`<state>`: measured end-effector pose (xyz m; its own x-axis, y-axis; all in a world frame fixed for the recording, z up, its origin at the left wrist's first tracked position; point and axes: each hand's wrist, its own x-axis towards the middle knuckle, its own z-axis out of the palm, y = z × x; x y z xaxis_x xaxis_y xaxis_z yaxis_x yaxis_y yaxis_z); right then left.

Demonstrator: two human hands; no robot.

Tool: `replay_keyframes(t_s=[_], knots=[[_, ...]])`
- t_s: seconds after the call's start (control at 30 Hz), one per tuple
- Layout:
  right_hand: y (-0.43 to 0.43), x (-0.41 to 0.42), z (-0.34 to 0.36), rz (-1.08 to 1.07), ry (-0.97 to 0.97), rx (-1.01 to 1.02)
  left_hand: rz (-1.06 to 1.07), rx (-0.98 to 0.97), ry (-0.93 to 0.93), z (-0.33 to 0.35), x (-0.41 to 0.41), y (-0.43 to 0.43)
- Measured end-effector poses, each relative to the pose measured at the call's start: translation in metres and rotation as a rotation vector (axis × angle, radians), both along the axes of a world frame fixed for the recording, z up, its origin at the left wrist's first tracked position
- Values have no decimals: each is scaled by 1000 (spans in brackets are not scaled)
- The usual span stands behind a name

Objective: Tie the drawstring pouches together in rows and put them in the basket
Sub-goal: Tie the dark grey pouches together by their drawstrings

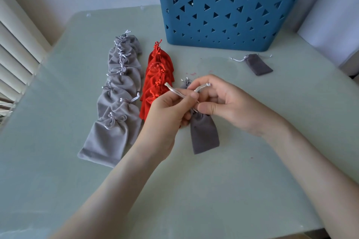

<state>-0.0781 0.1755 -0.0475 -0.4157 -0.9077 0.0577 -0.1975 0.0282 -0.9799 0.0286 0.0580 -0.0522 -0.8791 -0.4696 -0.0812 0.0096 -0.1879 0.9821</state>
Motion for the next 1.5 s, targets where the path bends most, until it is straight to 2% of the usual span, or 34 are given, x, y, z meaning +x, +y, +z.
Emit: replay_keyframes(t_s=[0.2,0.37,0.43,0.57,0.6,0.63,0.73,0.77,0.83,1.0,1.2,1.33,1.5], knots=[[-1,-5,0,29,-71,-37,54,-12,9,-5,-2,-2],[-2,-8,0,-14,-179,-61,-55,202,72,-2,-3,-3],[-1,-10,-2,-43,-158,-49,-105,192,68,-3,-4,-7],[-1,-14,-6,-52,-143,-58,-113,15,23,-5,-3,-14],[-1,-14,-6,-46,-131,-60,-85,-81,19,-5,-2,-14],[-1,-14,-6,-42,-121,-61,-50,-216,18,-5,-1,-14],[-1,-13,-7,-47,-58,-41,104,-811,44,-10,-2,-11],[-2,-12,-8,-42,-34,-30,136,-954,58,-11,-3,-10],[-4,-8,-9,-8,-1,-10,164,-1111,50,-16,-5,-8],[-6,-9,-9,-38,7,20,220,-1231,67,-24,-5,-8],[-3,-12,-7,-26,11,53,276,-1367,197,-21,-4,-5],[-3,-12,-5,-69,6,77,259,-1324,188,-21,-4,-8],[-2,-16,-7,-142,121,139,201,-1243,156,-22,0,-10]])
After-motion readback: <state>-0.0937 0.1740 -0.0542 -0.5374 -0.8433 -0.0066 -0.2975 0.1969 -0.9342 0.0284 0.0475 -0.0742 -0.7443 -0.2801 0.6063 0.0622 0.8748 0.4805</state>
